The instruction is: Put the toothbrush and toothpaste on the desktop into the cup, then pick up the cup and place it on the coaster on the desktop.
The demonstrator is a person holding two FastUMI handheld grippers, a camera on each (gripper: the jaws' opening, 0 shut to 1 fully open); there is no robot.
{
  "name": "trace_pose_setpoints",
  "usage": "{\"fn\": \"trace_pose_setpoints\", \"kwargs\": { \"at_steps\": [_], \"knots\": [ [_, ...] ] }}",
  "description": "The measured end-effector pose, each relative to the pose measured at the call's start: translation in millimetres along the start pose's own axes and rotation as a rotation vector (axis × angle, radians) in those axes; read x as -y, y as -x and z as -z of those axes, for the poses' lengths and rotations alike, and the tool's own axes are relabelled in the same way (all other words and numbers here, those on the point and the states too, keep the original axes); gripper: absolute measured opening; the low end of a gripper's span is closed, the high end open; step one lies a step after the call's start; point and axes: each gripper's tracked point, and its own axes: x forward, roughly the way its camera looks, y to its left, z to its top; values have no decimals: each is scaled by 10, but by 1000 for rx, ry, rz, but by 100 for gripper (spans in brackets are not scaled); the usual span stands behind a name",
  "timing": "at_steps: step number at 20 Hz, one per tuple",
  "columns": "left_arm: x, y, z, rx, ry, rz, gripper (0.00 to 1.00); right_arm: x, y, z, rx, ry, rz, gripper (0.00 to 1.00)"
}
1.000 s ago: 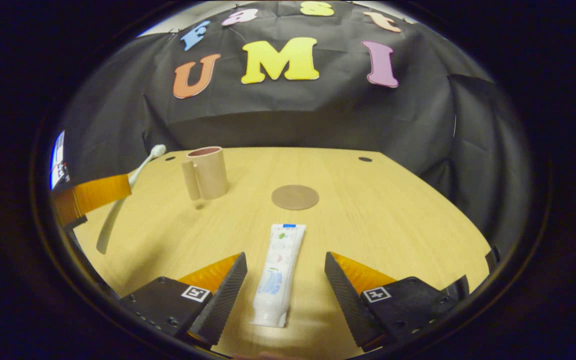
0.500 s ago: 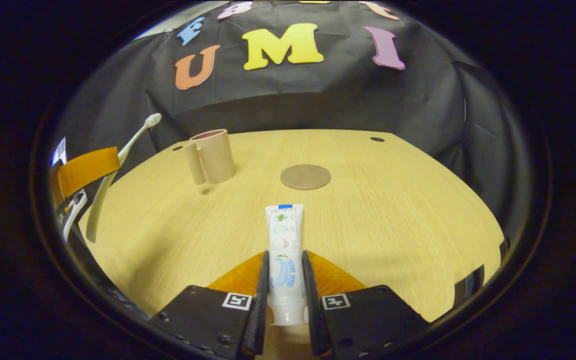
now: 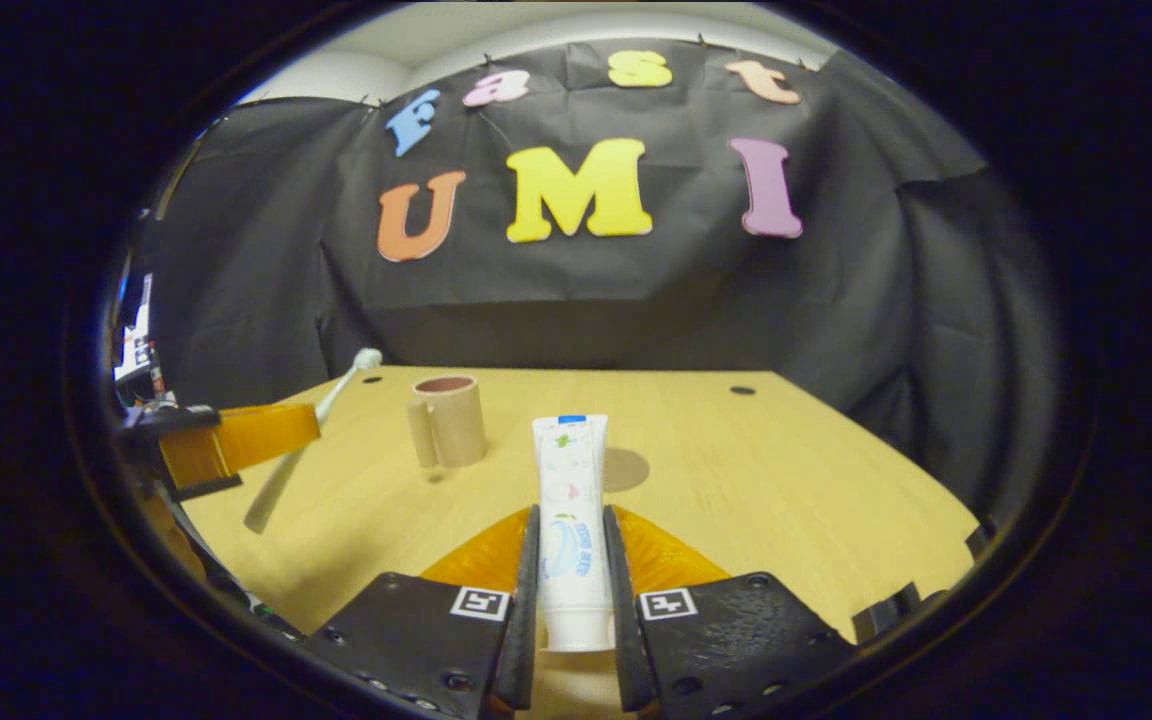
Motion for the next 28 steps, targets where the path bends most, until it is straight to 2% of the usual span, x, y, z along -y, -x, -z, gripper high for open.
{"fn": "trace_pose_setpoints", "kwargs": {
  "at_steps": [3, 7, 8, 10, 14, 19, 21, 23, 28],
  "knots": [
    [10, -3, 27, -7, -2, 2, 6, -75, 212, -330, 138, 33, -6, 33],
    [-68, -63, 10, 0, -14, -4, 6, -162, 404, -513, 207, 52, -24, 35],
    [-90, -78, 6, -7, -9, -7, 6, -169, 433, -548, 218, 49, -27, 33],
    [-114, -129, -131, 4, -22, -14, 6, -165, 466, -582, 228, 36, -34, 32],
    [-115, -385, -778, 101, -47, -11, 6, -49, 452, -602, 232, 8, -30, 32],
    [-258, -1193, -1252, 130, -3, -29, 6, 204, 343, -586, 202, -63, 11, 32],
    [-283, -1560, -1245, 114, 3, -19, 6, 269, 340, -602, 207, -68, 19, 32],
    [-199, -1810, -1184, 94, 5, 24, 6, 306, 331, -617, 209, -78, 19, 32],
    [-181, -2027, -1082, 84, 12, 34, 6, 391, 291, -586, 197, -100, 21, 32]
  ]
}}
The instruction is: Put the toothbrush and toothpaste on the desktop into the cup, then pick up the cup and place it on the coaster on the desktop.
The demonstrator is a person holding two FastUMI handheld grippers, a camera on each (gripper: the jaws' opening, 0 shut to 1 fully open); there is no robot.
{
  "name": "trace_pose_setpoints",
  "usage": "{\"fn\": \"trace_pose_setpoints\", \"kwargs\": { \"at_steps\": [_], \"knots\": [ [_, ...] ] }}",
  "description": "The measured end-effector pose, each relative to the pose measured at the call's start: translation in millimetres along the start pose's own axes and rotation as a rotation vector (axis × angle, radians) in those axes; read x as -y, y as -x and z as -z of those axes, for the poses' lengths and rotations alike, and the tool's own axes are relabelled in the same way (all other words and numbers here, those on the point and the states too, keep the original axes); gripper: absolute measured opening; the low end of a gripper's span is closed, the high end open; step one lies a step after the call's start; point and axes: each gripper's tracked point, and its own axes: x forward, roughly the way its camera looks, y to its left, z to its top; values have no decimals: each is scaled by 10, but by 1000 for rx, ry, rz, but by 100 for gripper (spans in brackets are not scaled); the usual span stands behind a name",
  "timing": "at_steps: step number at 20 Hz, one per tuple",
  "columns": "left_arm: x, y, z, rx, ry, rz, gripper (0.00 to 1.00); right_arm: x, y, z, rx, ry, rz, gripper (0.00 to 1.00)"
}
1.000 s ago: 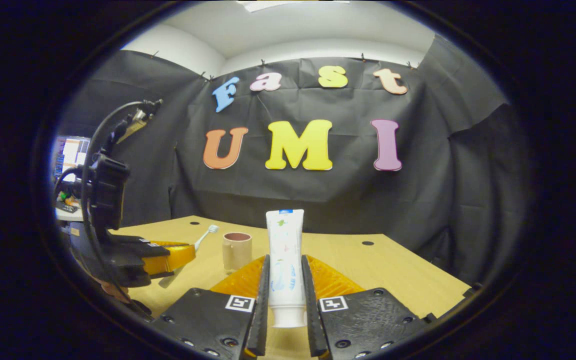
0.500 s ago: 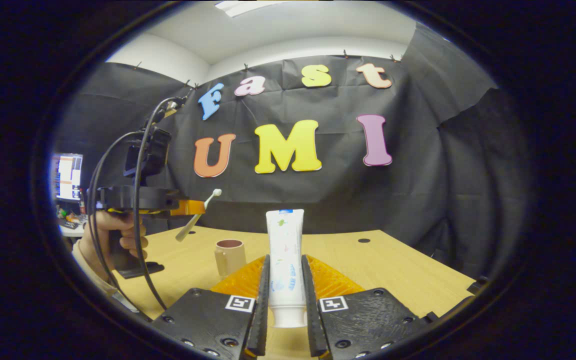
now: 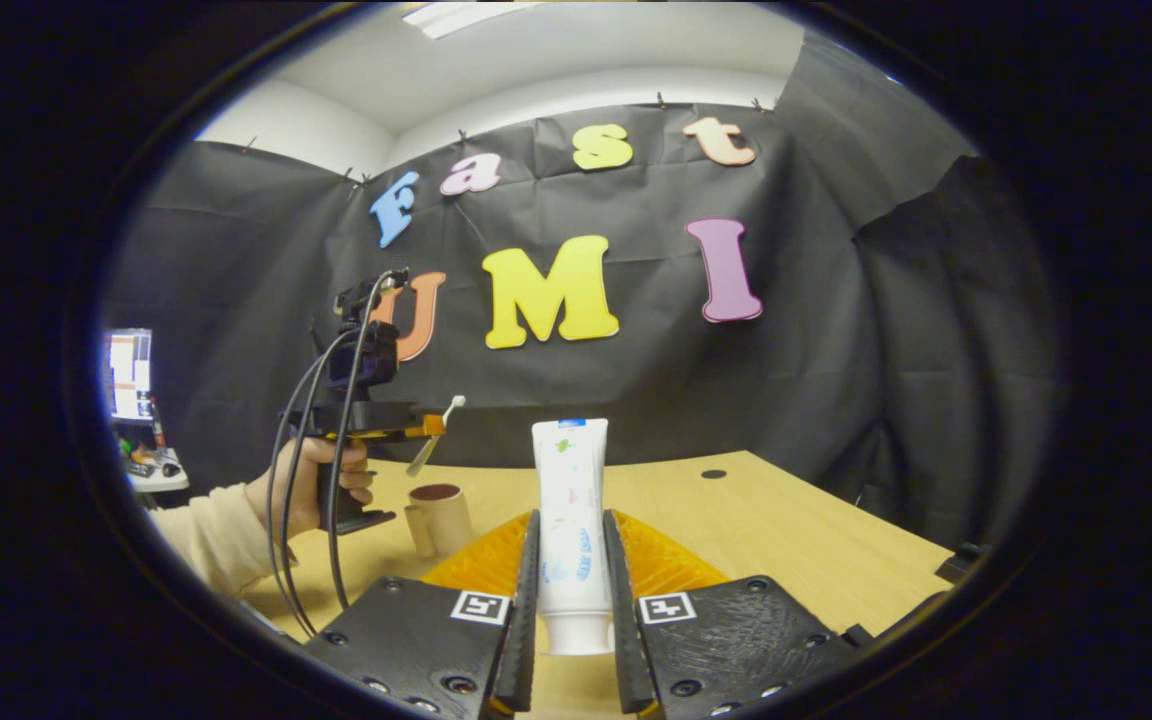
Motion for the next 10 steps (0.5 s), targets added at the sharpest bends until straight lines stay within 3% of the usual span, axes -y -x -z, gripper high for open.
{"fn": "trace_pose_setpoints", "kwargs": {
  "at_steps": [10],
  "knots": [
    [-49, 17, 11, 6, -14, 6, 7, -19, -33, 62, -16, 4, 1, 32]
  ]
}}
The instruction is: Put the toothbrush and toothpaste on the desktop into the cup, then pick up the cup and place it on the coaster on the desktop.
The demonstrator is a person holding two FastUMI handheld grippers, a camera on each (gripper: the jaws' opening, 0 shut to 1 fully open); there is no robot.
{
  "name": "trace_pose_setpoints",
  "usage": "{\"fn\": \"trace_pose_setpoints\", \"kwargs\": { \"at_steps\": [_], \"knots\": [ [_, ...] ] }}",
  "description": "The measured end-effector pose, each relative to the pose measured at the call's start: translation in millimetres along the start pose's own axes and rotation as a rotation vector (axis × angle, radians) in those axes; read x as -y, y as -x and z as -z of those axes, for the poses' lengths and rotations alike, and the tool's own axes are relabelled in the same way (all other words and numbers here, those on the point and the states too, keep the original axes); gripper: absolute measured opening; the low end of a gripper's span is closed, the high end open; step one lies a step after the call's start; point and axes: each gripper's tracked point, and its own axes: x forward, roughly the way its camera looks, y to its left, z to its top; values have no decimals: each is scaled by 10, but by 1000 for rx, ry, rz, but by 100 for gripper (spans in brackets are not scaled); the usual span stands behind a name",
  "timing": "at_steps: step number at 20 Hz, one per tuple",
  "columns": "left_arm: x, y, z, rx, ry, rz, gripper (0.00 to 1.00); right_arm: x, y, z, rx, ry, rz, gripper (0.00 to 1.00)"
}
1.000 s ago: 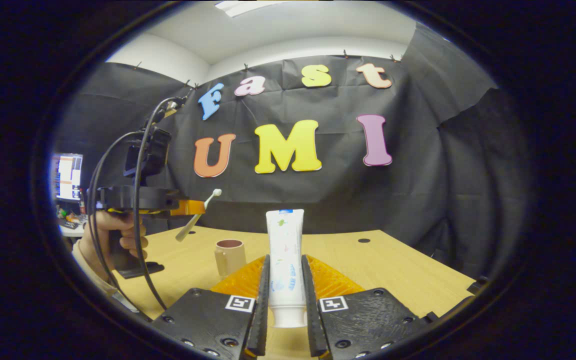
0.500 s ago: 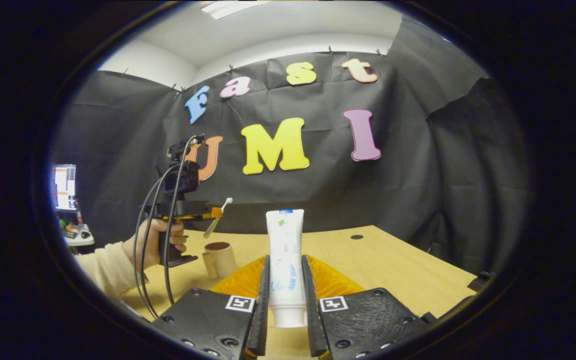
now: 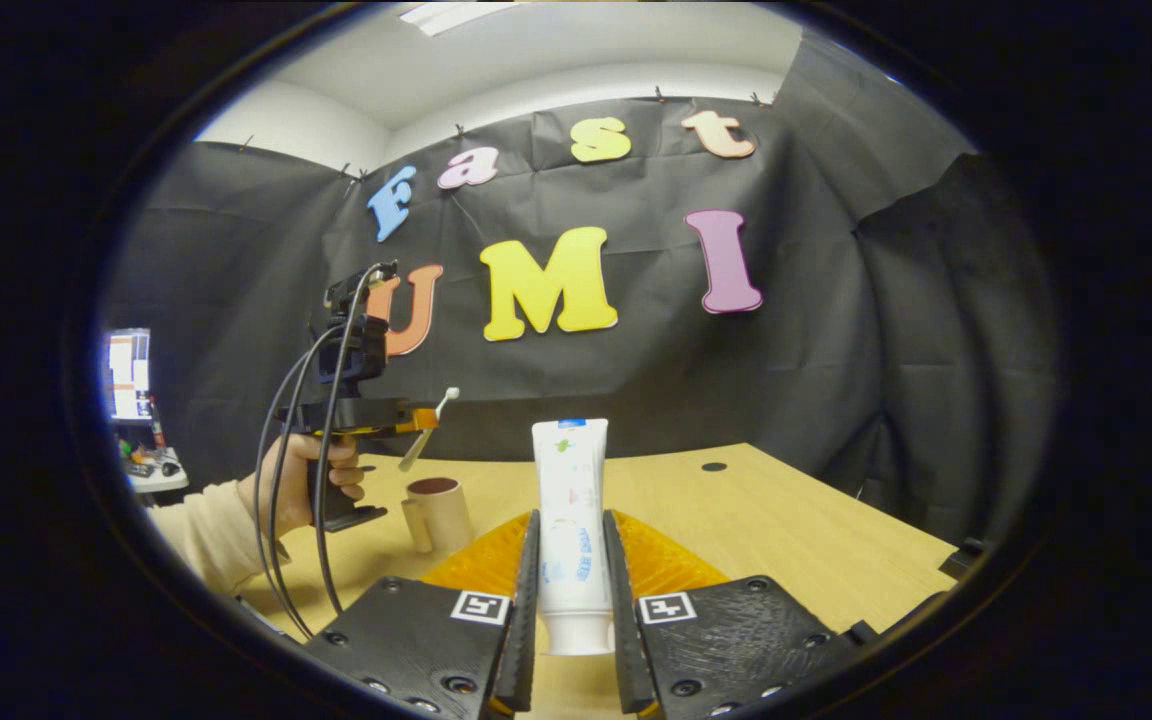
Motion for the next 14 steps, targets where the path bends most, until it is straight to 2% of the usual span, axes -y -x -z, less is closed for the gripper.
{"fn": "trace_pose_setpoints", "kwargs": {
  "at_steps": [3, 4, 5, 7, 14],
  "knots": [
    [-39, 10, 38, -7, -5, -5, 7, -22, -8, 25, -5, 4, -4, 32],
    [-55, 1, 38, -7, -5, -5, 8, -30, -9, 31, -9, 3, -6, 35],
    [-50, 5, 58, -8, -3, -2, 8, -25, -7, 42, -10, 2, -6, 32],
    [-69, -5, 67, -11, 2, -4, 8, -22, -10, 39, -10, 4, -6, 34],
    [-57, -1, 136, -30, 8, -3, 10, -14, -21, 64, -16, 5, -2, 32]
  ]
}}
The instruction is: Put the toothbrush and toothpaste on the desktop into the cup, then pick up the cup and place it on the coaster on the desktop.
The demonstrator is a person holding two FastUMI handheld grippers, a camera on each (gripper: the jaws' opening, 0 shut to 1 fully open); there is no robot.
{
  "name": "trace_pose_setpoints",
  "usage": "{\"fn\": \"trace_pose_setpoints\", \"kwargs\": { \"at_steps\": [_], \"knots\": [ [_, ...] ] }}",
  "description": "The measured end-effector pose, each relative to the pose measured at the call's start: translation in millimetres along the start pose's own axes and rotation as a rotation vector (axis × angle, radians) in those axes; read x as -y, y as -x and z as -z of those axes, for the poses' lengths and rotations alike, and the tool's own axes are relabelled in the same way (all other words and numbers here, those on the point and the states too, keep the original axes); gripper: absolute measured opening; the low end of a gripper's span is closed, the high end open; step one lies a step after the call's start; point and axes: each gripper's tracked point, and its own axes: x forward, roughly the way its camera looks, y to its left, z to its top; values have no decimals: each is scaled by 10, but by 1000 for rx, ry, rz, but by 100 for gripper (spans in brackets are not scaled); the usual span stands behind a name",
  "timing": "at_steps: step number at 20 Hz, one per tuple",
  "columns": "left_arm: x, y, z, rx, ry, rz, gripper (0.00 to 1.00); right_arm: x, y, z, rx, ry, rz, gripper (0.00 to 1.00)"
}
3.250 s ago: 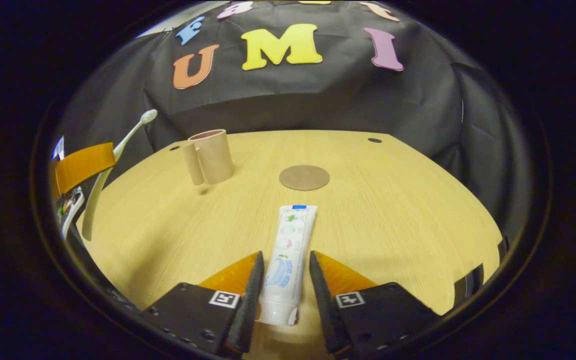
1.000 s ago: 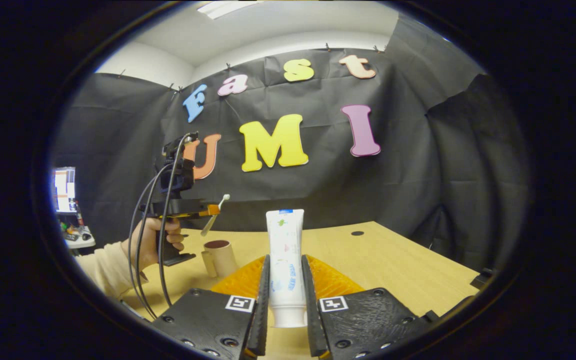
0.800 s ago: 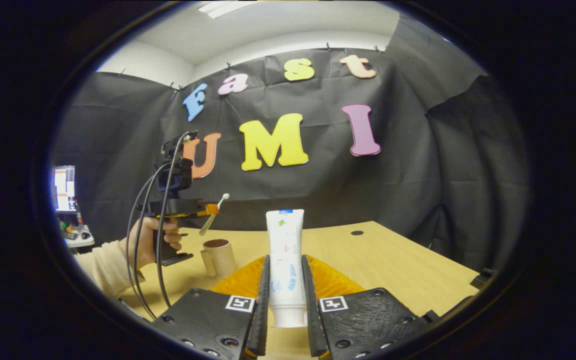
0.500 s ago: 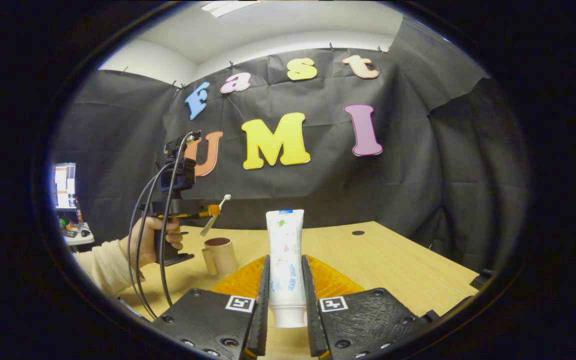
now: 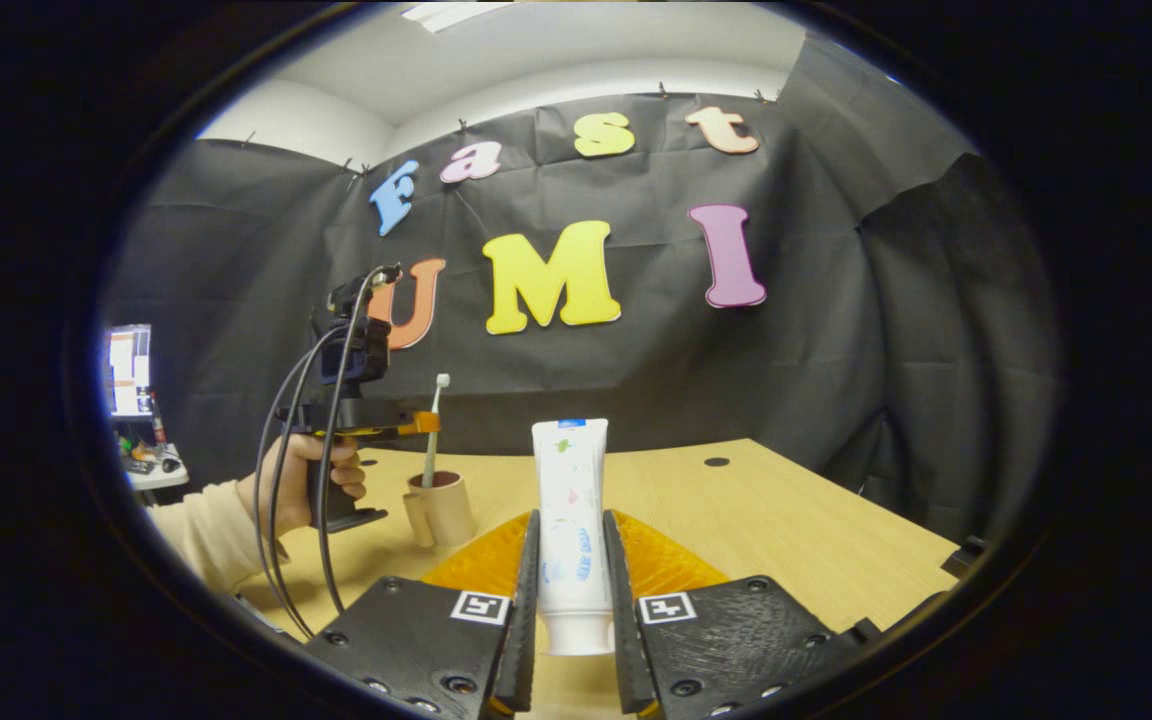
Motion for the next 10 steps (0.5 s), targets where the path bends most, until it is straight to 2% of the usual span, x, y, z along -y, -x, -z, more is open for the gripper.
{"fn": "trace_pose_setpoints", "kwargs": {
  "at_steps": [5, 6, 7, 9, 10],
  "knots": [
    [19, 42, -49, 15, -8, 8, 10, 2, -10, 26, -4, 1, 1, 32],
    [52, 76, -51, 14, -9, 23, 13, 3, -11, 25, -5, 1, 2, 32],
    [53, 72, -64, 10, -16, 15, 35, 1, -11, 32, -6, 0, 2, 30],
    [12, 131, -112, 28, -38, -10, 79, 1, -9, 27, -6, 4, 4, 32],
    [18, 160, -123, 28, -43, -12, 89, 2, -6, 22, -6, 7, 6, 32]
  ]
}}
